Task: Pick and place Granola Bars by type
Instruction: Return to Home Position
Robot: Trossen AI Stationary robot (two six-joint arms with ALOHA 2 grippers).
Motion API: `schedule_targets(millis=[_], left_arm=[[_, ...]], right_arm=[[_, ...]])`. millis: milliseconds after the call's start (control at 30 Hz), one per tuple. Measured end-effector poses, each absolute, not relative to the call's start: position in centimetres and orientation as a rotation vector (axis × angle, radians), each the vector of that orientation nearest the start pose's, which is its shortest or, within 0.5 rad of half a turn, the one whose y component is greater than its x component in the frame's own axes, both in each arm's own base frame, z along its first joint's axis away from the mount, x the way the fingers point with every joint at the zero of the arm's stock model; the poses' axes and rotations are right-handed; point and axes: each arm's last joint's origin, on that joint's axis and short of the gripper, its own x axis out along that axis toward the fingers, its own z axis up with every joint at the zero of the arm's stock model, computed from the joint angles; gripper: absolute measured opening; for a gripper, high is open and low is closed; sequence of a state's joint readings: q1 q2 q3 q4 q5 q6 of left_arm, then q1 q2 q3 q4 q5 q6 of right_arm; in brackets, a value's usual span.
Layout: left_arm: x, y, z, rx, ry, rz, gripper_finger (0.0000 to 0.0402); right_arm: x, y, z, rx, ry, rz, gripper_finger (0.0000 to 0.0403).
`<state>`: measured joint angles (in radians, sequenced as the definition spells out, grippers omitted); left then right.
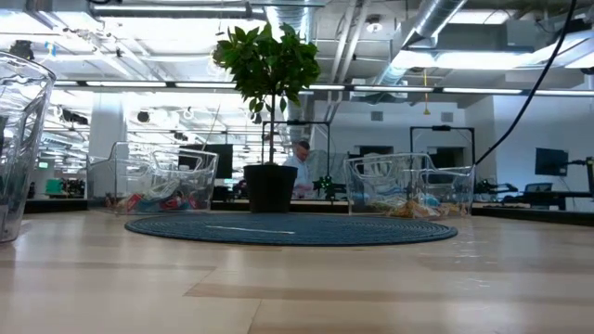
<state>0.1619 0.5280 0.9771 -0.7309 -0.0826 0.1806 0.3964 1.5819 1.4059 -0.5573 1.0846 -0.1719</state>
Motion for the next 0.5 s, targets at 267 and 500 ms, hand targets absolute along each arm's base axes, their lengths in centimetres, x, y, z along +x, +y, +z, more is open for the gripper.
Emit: schedule_targets(millis=[267, 500], left_arm=[[8.6, 1.4, 37.5, 0.265, 0.254, 0.133, 0.0151], [6.6, 1.1, 38.2, 0.324, 0.155, 0.153, 0.0151]], right_arm=[[34.4, 5.3, 35.5, -0.666, 0.494, -0.337, 0.0159], [31.9, -0.8, 37.4, -0.523, 0.473, -0.341, 0.0159]])
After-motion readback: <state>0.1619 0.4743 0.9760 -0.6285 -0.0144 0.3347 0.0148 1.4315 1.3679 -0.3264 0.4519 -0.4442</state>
